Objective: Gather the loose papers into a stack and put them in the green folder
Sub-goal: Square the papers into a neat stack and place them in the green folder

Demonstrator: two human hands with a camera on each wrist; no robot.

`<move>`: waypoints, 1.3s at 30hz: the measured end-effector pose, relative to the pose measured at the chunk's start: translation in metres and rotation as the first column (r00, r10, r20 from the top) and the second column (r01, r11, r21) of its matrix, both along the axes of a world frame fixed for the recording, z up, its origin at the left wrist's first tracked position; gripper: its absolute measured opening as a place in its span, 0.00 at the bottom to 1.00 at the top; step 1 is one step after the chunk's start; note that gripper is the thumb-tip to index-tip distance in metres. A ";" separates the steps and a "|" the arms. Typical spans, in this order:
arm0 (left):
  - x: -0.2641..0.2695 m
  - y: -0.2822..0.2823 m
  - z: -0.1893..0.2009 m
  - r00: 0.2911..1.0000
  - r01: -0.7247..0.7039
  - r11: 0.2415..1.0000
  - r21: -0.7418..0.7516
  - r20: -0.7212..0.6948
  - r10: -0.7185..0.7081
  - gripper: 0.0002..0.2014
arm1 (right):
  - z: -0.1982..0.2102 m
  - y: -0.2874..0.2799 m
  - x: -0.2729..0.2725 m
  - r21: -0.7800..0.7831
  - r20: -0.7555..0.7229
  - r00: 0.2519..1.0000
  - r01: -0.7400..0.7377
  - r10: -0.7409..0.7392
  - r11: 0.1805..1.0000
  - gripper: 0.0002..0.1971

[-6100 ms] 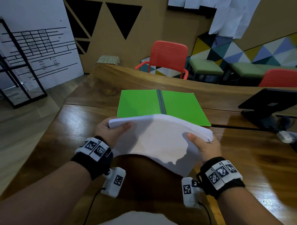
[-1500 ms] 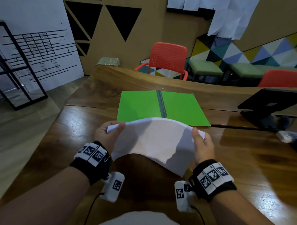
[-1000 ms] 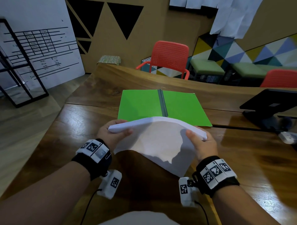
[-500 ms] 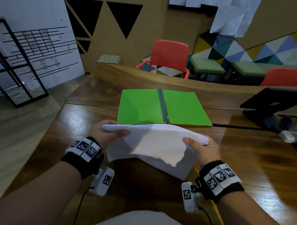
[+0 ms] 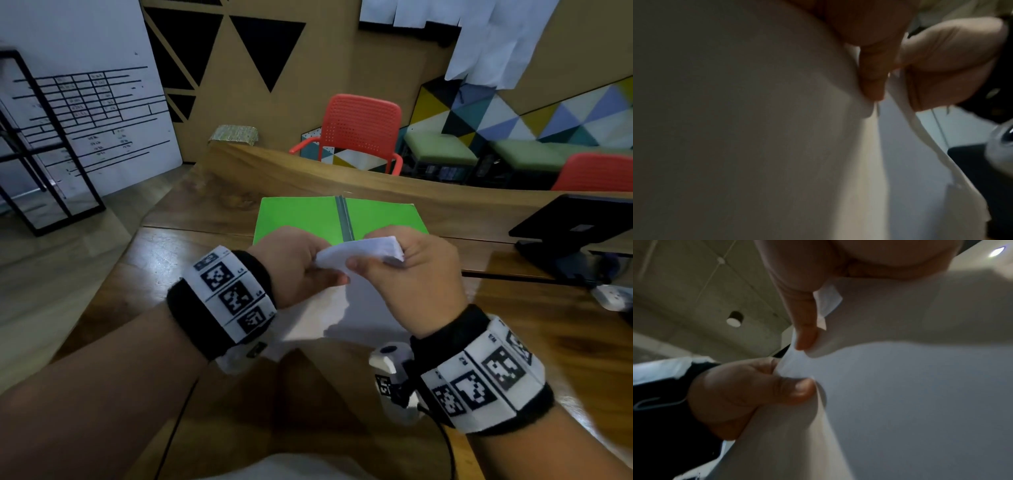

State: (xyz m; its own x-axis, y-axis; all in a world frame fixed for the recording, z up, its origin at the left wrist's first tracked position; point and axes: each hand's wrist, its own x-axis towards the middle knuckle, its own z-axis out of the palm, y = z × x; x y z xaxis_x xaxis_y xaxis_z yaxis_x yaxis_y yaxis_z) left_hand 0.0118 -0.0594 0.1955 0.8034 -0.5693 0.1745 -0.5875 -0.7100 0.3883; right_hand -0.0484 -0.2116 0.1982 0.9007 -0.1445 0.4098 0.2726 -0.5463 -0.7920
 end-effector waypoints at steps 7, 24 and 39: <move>0.003 0.020 -0.021 0.999 -0.047 0.884 -0.465 -0.017 0.044 0.13 | -0.013 -0.063 0.017 -0.139 -0.463 0.885 -0.019 -0.047 0.990 0.15; -0.010 0.003 -0.038 0.849 -0.526 0.492 -0.694 -0.469 0.244 0.09 | -0.049 -0.019 0.013 0.607 -0.103 0.981 0.191 -0.162 0.772 0.14; 0.008 0.009 -0.043 0.907 -0.396 0.395 -0.829 -0.421 0.025 0.15 | -0.046 -0.025 0.019 0.643 -0.095 0.987 0.162 -0.131 0.749 0.09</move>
State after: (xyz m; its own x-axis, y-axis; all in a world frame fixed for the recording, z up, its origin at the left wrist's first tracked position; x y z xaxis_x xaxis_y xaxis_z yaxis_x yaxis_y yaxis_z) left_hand 0.0196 -0.0508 0.1521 0.9793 -0.0443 0.1977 -0.1949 0.0611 0.9789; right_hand -0.0295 -0.2365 0.1520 0.8600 -0.4928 0.1327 0.1909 0.0694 -0.9792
